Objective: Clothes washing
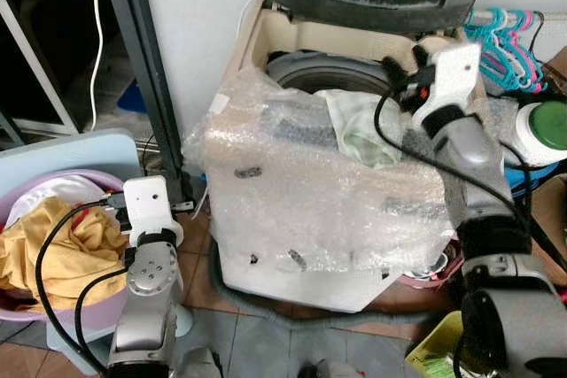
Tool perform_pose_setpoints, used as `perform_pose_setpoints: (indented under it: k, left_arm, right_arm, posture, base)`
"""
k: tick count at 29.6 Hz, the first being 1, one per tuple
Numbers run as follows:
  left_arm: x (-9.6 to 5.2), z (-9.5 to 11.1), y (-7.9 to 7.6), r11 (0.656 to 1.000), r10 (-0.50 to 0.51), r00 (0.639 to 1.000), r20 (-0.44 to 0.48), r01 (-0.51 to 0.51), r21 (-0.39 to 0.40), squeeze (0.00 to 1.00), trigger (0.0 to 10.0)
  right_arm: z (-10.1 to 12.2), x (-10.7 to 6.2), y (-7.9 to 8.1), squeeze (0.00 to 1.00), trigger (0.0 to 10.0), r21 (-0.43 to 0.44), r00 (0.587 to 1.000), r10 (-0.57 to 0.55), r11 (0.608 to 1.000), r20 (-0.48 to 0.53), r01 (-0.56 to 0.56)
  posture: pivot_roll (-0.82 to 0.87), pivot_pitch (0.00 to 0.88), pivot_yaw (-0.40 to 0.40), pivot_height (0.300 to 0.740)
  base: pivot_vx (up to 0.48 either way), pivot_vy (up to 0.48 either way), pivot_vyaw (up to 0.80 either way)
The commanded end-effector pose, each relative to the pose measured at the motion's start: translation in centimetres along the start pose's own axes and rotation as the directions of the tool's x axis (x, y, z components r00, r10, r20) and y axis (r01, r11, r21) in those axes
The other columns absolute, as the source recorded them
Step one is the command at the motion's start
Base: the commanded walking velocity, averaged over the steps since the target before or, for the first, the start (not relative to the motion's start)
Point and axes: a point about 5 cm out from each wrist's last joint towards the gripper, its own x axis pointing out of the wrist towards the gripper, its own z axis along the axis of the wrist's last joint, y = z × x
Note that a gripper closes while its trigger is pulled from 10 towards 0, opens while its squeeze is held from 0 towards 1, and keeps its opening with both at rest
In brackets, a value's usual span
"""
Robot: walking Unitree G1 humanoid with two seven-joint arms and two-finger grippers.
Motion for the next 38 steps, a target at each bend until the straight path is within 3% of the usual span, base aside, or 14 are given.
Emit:
perform_pose_setpoints:
  k: [1,3,4,7,8,9,10,11,12,13,14,24,33,38]
  left_arm:
    - [-0.2,0.2,-0.7,0.999,-0.034,0.999,-0.001,0.034,0.002,0.0,10.0]
    - [-0.2,0.2,-0.8,0.999,-0.038,0.999,-0.001,0.038,0.001,0.0,10.0]
    - [-0.2,0.1,-0.9,0.999,-0.043,0.999,-0.002,0.043,0.0,0.0,10.0]
    - [-0.1,0.0,-0.9,0.999,-0.047,0.999,-0.004,0.047,-0.001,0.0,10.0]
    - [-0.1,0.0,-0.9,0.999,-0.047,0.999,-0.004,0.047,-0.001,0.0,10.0]
    - [0.0,-0.1,-0.9,0.999,-0.047,0.999,-0.006,0.047,-0.002,0.0,10.0]
    - [0.0,-0.1,-0.9,0.999,-0.047,0.999,-0.006,0.047,-0.003,0.0,10.0]
    - [0.1,-0.1,-0.9,0.999,-0.047,0.999,-0.005,0.047,-0.003,0.0,10.0]
    - [0.1,0.0,-0.9,0.999,-0.048,0.999,-0.005,0.048,-0.004,0.0,10.0]
    - [0.1,0.0,-0.9,0.999,-0.048,0.999,-0.004,0.048,-0.004,0.0,10.0]
    - [0.2,0.0,-0.9,0.999,-0.049,0.999,-0.003,0.049,-0.004,0.0,10.0]
    - [0.3,0.0,-0.9,0.999,-0.048,0.999,-0.001,0.048,-0.002,0.0,10.0]
    - [0.3,-0.1,-1.1,0.999,-0.052,0.999,-0.003,0.051,-0.005,0.0,10.0]
    - [0.5,-0.3,-1.2,0.999,-0.05,0.999,-0.009,0.05,-0.003,0.0,10.0]
  right_arm:
    - [0.5,-0.6,0.6,1.0,10.0,-0.009,0.987,0.161,0.987,-0.025,-0.161]
    - [0.2,-1.0,0.5,1.0,10.0,-0.041,0.982,0.182,0.982,-0.052,-0.184]
    - [-0.7,-1.5,0.1,1.0,10.0,-0.097,0.975,0.18,0.976,-0.131,-0.194]
    - [-2.8,-2.4,-0.4,1.0,10.0,-0.142,0.948,0.155,0.969,-0.278,-0.201]
    - [-2.8,-2.4,-0.4,1.0,10.0,-0.142,0.948,0.155,0.969,-0.278,-0.201]
    - [-3.7,-2.7,-0.7,1.0,0.0,-0.145,0.94,0.118,0.974,-0.32,-0.171]
    - [-3.8,-2.8,-0.7,1.0,0.0,-0.139,0.938,0.112,0.976,-0.327,-0.165]
    - [-3.9,-3.0,-0.5,0.8,0.0,-0.138,0.933,0.12,0.975,-0.339,-0.176]
    - [-4.0,-3.1,-0.3,0.8,0.0,-0.136,0.929,0.13,0.973,-0.346,-0.187]
    - [-4.1,-3.1,-0.2,0.13,0.0,-0.141,0.926,0.127,0.972,-0.356,-0.187]
    - [-4.2,-3.1,-0.1,0.0,0.0,-0.14,0.921,0.125,0.972,-0.368,-0.189]
    - [-4.1,-2.3,-0.3,0.0,0.0,-0.166,0.933,0.046,0.98,-0.357,-0.112]
    - [-0.6,0.2,-2.6,0.0,0.0,-0.221,0.976,-0.077,0.975,-0.204,0.03]
    - [3.1,3.1,-3.6,0.0,0.0,-0.247,0.967,-0.255,0.939,-0.028,0.24]
  posture:
    - [-0.07,0.0,-0.041,0.74]
    - [-0.07,0.0,-0.04,0.74]
    - [-0.07,0.0,-0.037,0.74]
    - [-0.08,0.0,-0.033,0.74]
    - [-0.08,0.0,-0.033,0.74]
    - [-0.08,0.0,-0.032,0.74]
    - [-0.07,0.0,-0.032,0.74]
    - [-0.07,0.0,-0.033,0.74]
    - [-0.07,0.0,-0.033,0.74]
    - [-0.07,0.0,-0.034,0.74]
    - [-0.07,0.0,-0.033,0.74]
    - [-0.07,0.0,-0.04,0.74]
    - [-0.08,0.0,-0.045,0.74]
    - [-0.08,0.0,-0.045,0.74]
  base:
    - [0.0,0.0,0.0]
    - [0.0,0.0,0.0]
    - [0.0,0.0,0.0]
    - [0.0,0.0,0.0]
    - [0.0,0.0,0.0]
    - [0.0,0.0,0.0]
    - [0.0,0.0,0.0]
    - [0.0,0.0,0.0]
    - [0.0,0.0,0.0]
    - [0.0,0.0,0.0]
    - [0.0,0.0,0.0]
    - [0.0,0.0,0.0]
    - [0.0,0.0,0.0]
    - [0.0,0.0,0.0]
